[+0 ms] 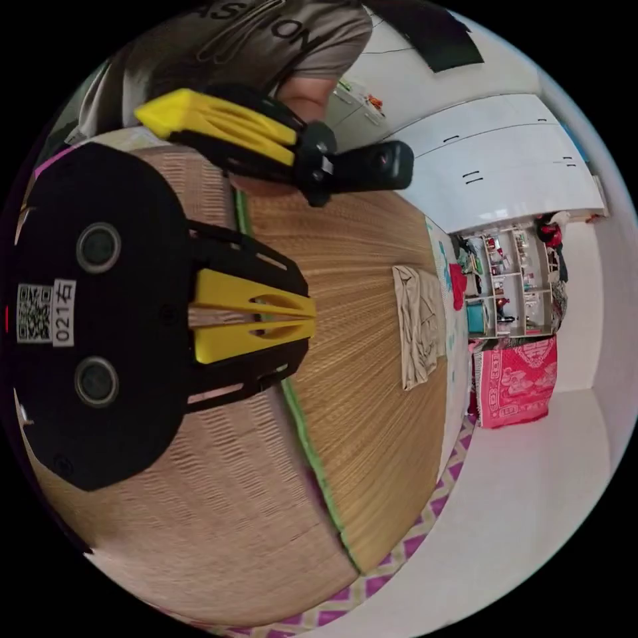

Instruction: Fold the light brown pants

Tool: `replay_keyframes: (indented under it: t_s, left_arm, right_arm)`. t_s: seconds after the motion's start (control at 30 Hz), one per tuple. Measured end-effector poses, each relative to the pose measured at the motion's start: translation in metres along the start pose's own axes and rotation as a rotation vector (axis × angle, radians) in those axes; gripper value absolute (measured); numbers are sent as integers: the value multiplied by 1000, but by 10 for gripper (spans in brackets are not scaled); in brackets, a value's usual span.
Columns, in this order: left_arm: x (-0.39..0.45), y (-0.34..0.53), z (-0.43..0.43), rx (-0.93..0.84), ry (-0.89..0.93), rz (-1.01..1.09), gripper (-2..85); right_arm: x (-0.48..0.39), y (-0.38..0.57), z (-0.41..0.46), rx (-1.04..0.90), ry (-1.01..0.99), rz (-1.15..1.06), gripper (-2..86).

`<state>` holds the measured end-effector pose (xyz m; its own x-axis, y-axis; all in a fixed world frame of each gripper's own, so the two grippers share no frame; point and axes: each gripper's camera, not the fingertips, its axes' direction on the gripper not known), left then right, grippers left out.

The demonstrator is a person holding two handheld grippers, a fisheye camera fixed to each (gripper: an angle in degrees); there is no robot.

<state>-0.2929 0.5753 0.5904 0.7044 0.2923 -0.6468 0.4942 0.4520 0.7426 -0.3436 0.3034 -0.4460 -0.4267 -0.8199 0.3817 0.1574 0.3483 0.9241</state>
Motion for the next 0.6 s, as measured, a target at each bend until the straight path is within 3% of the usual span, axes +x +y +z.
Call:
replay_keyframes:
  t_s: [0.1, 0.23, 0.37, 0.6]
  left_arm:
    - [-6, -4, -27, 39, 199, -15, -9]
    - [-1, 4, -80, 252, 224, 32, -9]
    - [3, 15, -121, 376, 224, 55, -10]
    - [1, 36, -192, 600, 225, 69, -10]
  right_arm:
    - [-10, -95, 36, 9, -5, -79, 30]
    - [-46, -222, 82, 1, -15, -297, 111]
    - [-90, -324, 140, -155, 105, -523, 134]
    - [-137, -421, 194, -282, 248, -822, 171]
